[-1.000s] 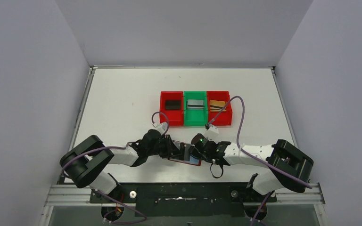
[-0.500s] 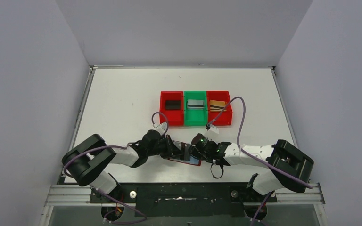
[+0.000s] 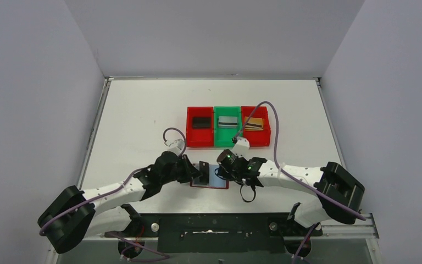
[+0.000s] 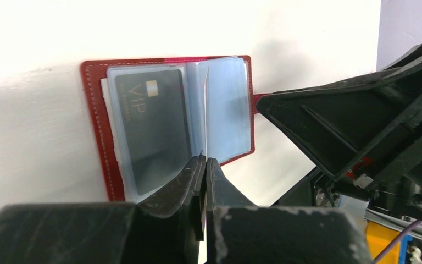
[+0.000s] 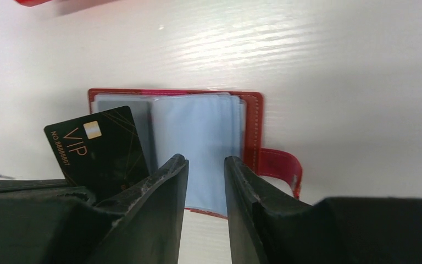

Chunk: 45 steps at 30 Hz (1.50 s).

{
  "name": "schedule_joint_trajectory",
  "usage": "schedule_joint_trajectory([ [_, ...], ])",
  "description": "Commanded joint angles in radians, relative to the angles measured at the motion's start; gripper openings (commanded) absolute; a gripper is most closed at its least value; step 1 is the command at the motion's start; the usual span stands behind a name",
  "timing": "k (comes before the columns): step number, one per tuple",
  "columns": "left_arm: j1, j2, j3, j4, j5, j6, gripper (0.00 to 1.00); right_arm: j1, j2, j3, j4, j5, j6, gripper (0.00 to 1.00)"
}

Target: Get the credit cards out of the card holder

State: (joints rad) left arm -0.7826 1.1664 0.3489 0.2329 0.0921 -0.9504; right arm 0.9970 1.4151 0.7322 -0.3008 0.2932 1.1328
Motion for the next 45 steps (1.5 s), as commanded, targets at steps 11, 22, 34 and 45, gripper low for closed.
schedule_joint_trajectory([
  [11,0.03,-0.326,0.058,-0.423,-0.264,0.038,0.0,0.111,0.168,0.249,-0.143,0.159,-0.04,0.55],
  [22,0.052,-0.516,0.046,-0.495,-0.261,0.063,0.0,0.145,0.402,0.426,-0.465,0.318,0.026,0.5],
  [34,0.058,-0.566,0.057,-0.521,-0.273,0.084,0.0,0.151,0.239,0.389,-0.316,0.279,-0.033,0.5],
  [45,0.059,-0.695,-0.011,-0.434,-0.269,0.006,0.0,0.1,-0.085,0.041,0.214,0.142,-0.25,0.79],
])
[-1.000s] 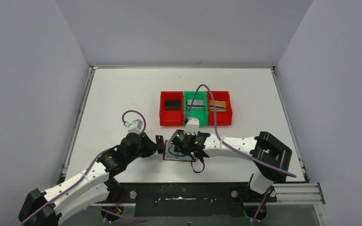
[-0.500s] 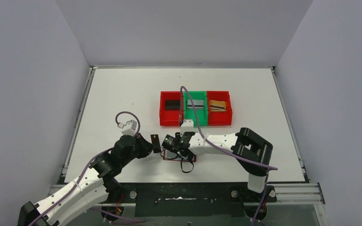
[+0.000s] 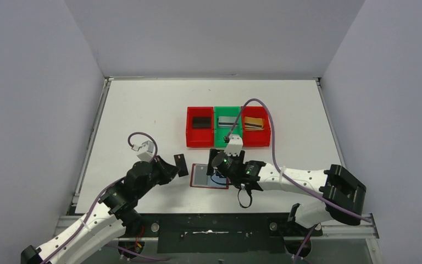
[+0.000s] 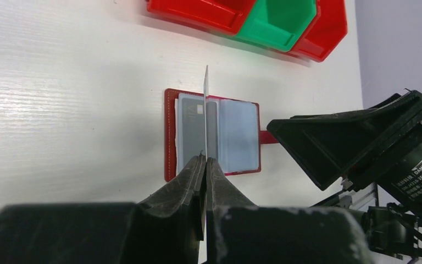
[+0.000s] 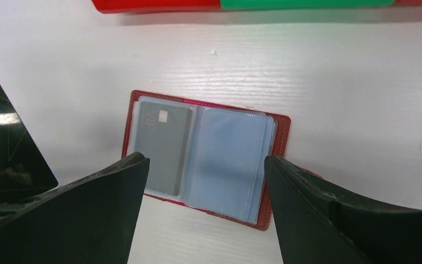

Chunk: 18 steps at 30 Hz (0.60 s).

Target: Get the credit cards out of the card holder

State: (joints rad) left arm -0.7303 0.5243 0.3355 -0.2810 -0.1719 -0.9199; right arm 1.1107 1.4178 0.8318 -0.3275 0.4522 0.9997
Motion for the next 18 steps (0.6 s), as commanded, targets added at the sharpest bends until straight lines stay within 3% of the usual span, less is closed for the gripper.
schedule_joint_trajectory([
  [1,0.007,-0.064,0.004,0.084,-0.003,-0.026,0.0,-0.016,-0.112,-0.089,0.303,-0.023,-0.153,0.81],
  [3,0.008,-0.073,0.004,0.096,0.015,-0.029,0.0,-0.033,-0.168,-0.132,0.393,-0.052,-0.186,0.84],
  [5,0.008,-0.068,-0.002,0.124,0.046,-0.025,0.0,-0.101,-0.207,-0.146,0.395,-0.167,-0.171,0.85],
  [7,0.008,-0.051,-0.014,0.169,0.079,-0.028,0.0,-0.158,-0.253,-0.197,0.502,-0.317,-0.191,0.84],
  [10,0.011,-0.006,-0.029,0.282,0.15,-0.031,0.0,-0.2,-0.314,-0.266,0.641,-0.438,-0.194,0.85],
  [13,0.02,0.058,-0.012,0.365,0.241,-0.014,0.0,-0.235,-0.322,-0.259,0.669,-0.546,-0.202,0.82],
  [18,0.155,0.13,-0.011,0.493,0.453,-0.01,0.0,-0.287,-0.295,-0.264,0.735,-0.703,-0.165,0.75],
])
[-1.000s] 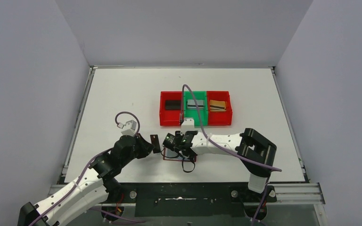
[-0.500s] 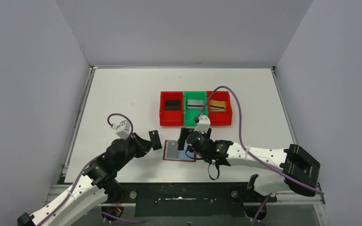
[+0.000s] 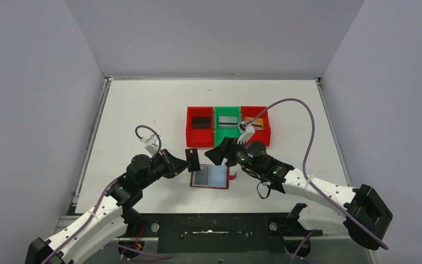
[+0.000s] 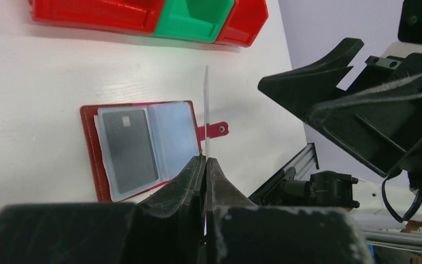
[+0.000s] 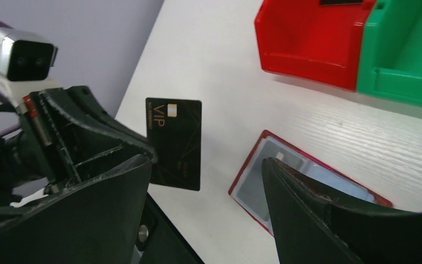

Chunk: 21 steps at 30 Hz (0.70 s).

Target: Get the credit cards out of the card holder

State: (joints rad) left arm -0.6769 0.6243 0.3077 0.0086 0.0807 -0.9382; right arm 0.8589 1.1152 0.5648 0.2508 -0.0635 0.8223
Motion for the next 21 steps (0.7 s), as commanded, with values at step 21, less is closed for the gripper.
schedule_joint_trajectory([
  [21,0.476,0.078,-0.145,0.67,0.729,-0.221,0.0,-0.04,0.26,0.106,0.434,-0.414,0.138,0.49],
])
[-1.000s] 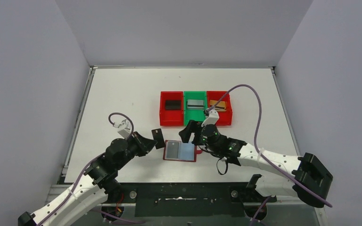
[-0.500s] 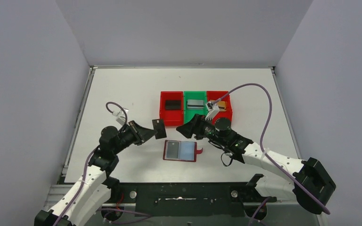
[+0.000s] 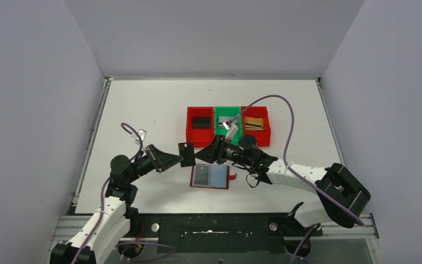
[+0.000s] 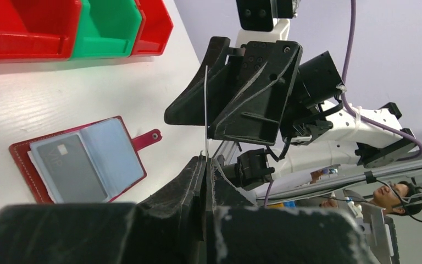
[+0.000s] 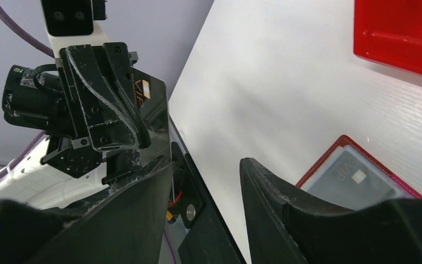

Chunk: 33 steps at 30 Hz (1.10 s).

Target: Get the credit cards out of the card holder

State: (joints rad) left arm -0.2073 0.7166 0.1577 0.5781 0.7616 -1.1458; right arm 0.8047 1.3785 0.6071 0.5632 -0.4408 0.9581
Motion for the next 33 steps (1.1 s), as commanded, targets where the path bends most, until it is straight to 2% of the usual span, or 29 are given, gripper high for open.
schedule_joint_trajectory([
  [1,0.008,-0.013,0.002,0.099,0.05,-0.016,0.0,0.016,-0.001,0.069,0.124,-0.04,0.0,0.49],
  [9,0.007,-0.016,0.029,0.089,0.049,-0.02,0.0,0.043,0.021,0.111,0.084,-0.04,-0.022,0.46],
  [14,0.006,-0.013,0.035,0.087,0.072,-0.024,0.0,0.049,0.014,0.13,0.036,-0.023,-0.024,0.27],
  [20,0.007,-0.024,0.028,0.097,0.066,-0.027,0.0,0.051,-0.016,0.107,0.042,-0.032,-0.016,0.13],
  [25,0.007,0.011,0.014,0.182,0.083,-0.064,0.0,0.054,-0.021,0.092,0.081,-0.064,-0.004,0.0],
  [27,0.007,0.021,0.012,0.188,0.089,-0.065,0.0,0.054,-0.028,0.092,0.071,-0.063,-0.01,0.0],
  [30,0.009,0.013,0.012,0.149,0.073,-0.048,0.33,0.052,-0.048,0.091,0.034,-0.035,-0.028,0.0],
  [33,0.008,-0.015,0.031,0.018,0.037,0.006,0.59,0.051,-0.064,0.089,-0.018,0.007,-0.047,0.0],
])
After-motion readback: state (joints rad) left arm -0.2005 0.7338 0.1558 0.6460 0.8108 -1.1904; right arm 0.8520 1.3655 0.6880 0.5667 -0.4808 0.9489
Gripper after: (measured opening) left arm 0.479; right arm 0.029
